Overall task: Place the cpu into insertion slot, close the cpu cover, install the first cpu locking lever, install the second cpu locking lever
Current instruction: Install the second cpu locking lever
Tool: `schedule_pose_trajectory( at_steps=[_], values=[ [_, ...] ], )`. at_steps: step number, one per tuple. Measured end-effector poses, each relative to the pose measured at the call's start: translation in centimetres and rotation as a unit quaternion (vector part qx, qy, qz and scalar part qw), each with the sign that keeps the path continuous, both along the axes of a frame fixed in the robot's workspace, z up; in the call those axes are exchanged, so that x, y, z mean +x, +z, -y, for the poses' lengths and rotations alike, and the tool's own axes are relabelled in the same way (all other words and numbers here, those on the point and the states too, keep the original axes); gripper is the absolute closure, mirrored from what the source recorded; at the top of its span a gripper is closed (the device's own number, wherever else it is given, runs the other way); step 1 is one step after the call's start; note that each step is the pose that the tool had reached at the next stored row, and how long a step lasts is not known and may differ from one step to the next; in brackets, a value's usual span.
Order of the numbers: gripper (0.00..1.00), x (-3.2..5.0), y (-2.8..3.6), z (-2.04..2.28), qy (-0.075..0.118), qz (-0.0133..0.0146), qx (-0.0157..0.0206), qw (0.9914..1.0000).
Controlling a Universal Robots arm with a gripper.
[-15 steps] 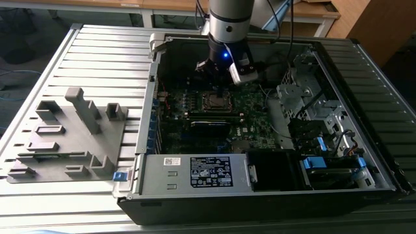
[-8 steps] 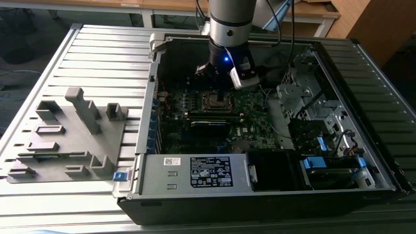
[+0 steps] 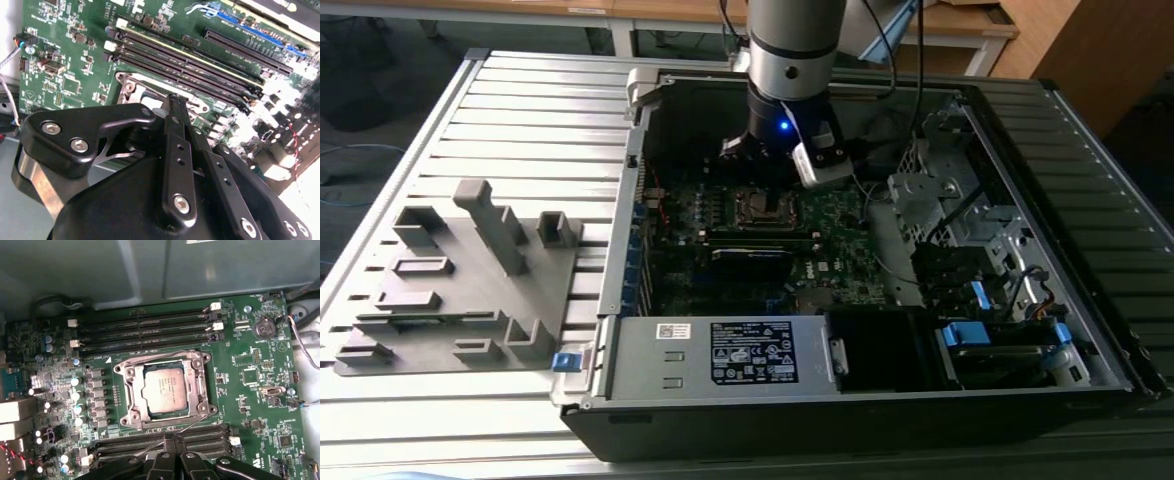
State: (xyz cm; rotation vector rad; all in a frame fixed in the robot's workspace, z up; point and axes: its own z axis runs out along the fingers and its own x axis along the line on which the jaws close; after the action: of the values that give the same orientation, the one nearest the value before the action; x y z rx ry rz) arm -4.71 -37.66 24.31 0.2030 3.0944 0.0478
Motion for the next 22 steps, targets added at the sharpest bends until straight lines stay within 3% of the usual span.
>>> schedule_pose_trajectory(
  at_steps=[5,22],
  values=[
    [0.89,-0.01,-0.08,0.0,0.032,0.0,-0.0004,0.9995],
    [0.89,-2.16,-0.6,0.03,0.034,0.0,-0.0005,0.99944]
  ],
)
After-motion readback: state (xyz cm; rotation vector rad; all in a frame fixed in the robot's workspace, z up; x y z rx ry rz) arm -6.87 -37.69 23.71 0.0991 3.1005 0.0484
